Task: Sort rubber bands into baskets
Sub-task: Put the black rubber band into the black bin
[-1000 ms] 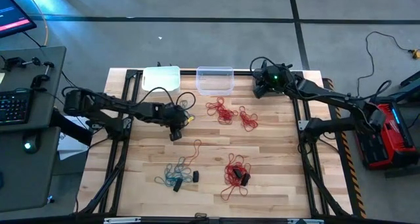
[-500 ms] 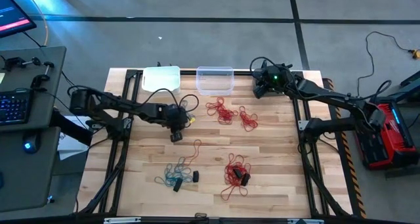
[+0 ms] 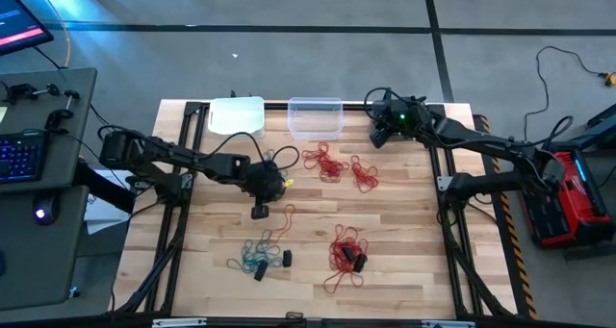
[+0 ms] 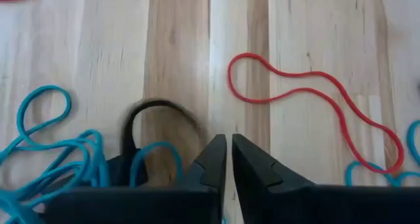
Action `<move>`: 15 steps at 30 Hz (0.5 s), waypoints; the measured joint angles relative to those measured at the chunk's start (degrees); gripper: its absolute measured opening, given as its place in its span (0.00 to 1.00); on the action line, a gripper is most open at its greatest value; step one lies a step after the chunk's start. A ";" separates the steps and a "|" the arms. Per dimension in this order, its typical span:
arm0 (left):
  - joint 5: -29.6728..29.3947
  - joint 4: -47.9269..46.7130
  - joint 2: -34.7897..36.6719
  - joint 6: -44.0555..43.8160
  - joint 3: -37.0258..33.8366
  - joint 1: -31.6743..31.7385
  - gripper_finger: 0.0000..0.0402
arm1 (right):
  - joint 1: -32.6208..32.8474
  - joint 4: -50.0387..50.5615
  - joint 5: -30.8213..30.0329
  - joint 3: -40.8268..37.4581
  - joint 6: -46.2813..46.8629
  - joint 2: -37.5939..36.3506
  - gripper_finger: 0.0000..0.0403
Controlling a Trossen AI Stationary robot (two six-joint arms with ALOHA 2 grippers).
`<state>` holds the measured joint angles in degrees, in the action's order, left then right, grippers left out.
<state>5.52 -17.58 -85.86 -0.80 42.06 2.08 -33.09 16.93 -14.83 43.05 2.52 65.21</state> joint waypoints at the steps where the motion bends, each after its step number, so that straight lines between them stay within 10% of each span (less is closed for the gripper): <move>1: -0.26 -0.02 0.00 0.00 0.00 -0.52 0.07 | 0.17 0.02 0.00 0.00 0.00 0.00 0.47; 15: -8.75 2.78 -2.66 5.40 0.07 -5.84 0.27 | 0.64 -0.85 0.00 0.00 0.00 0.02 0.47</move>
<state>-3.23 -14.80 -88.52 4.60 42.13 -3.77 -32.45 16.08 -14.83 43.05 2.52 65.23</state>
